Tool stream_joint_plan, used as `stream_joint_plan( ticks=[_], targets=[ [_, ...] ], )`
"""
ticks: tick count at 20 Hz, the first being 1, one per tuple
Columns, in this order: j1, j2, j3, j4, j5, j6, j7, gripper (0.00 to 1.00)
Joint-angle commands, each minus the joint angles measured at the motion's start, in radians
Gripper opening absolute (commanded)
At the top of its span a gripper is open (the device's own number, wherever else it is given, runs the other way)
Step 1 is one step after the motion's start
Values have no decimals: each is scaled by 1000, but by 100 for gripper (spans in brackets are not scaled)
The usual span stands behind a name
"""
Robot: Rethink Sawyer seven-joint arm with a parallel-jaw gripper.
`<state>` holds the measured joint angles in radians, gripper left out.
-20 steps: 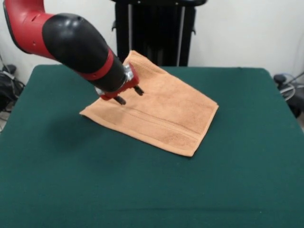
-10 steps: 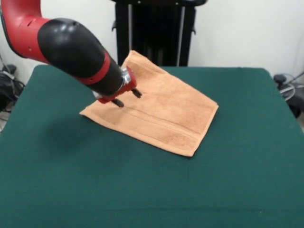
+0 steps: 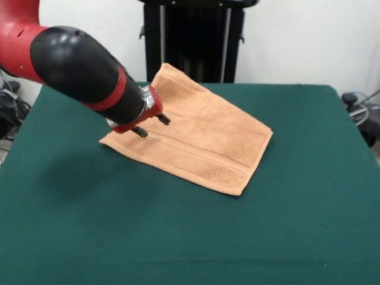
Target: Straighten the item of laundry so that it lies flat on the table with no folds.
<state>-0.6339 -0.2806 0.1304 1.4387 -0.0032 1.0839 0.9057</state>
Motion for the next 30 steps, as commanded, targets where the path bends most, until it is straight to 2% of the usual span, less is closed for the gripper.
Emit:
stream_joint_plan(
  ticks=[1, 30],
  targets=[
    [16, 35, 31, -104, -31, 104, 97, 100],
    [2, 87, 28, -268, -70, 241, 50, 100]
  ],
)
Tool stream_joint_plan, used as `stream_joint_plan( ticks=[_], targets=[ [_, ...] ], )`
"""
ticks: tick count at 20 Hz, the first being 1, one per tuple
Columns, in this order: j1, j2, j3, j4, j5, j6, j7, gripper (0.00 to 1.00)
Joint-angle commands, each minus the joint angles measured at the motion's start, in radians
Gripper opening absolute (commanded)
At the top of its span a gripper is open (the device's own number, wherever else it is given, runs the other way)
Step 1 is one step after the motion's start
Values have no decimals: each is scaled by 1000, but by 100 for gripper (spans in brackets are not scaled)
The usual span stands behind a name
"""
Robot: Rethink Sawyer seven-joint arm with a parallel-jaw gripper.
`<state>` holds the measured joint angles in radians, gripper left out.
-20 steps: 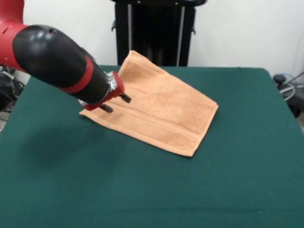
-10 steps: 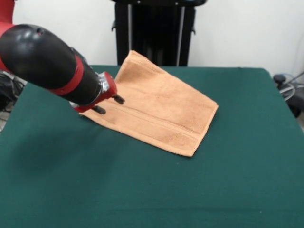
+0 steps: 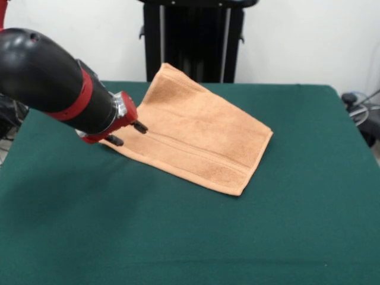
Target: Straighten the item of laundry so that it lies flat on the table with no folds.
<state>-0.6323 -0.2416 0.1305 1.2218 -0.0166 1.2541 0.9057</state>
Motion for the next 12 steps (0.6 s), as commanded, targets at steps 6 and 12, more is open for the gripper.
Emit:
stream_joint_plan(
  ticks=[6, 12],
  targets=[
    [-7, 66, 27, -82, -66, 91, 29, 100],
    [-13, 59, 21, -60, -80, 70, 5, 100]
  ],
)
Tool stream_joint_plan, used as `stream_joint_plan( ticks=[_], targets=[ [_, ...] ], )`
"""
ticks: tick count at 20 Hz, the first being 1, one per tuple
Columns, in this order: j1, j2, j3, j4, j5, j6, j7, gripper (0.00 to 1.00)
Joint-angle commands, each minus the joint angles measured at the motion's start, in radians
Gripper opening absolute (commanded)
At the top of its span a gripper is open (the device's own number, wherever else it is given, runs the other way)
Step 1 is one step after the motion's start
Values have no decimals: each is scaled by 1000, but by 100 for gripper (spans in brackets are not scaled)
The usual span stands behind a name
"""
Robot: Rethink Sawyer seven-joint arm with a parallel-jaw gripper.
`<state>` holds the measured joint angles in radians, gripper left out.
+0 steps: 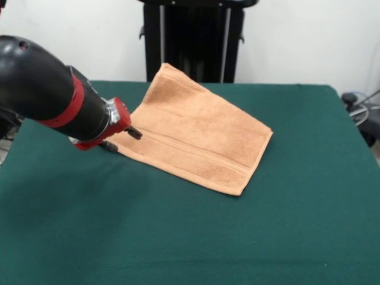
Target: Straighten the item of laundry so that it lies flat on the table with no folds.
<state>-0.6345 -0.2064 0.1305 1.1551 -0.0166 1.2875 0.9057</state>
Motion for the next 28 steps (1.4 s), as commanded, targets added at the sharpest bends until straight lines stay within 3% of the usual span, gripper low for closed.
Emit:
stream_joint_plan(
  ticks=[1, 28],
  targets=[
    [-12, 25, 21, 7, -82, 34, 2, 100],
    [-32, 17, 38, 21, -131, -5, -21, 100]
  ],
)
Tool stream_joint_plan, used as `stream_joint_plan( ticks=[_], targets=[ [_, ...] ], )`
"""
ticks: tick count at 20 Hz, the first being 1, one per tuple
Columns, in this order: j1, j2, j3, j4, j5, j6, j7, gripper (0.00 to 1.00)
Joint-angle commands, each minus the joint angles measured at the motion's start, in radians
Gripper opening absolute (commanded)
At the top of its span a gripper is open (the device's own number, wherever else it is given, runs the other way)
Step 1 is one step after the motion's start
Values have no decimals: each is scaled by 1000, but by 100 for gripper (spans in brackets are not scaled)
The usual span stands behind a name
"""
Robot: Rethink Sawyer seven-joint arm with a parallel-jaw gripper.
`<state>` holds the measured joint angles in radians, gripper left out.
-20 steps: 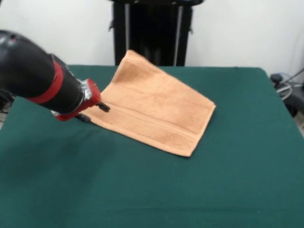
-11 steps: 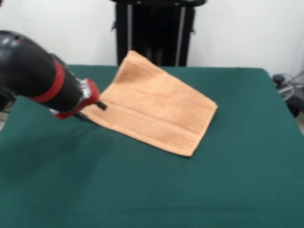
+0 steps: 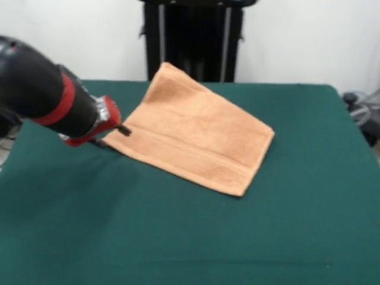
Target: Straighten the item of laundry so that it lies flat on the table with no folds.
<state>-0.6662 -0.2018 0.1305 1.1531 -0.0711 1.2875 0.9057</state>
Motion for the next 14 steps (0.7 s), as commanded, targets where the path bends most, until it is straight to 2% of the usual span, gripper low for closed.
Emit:
stream_joint_plan(
  ticks=[1, 14],
  targets=[
    [-1, 11, 38, 25, -77, -6, -22, 100],
    [-5, -3, 38, 52, -83, -26, -23, 100]
  ],
)
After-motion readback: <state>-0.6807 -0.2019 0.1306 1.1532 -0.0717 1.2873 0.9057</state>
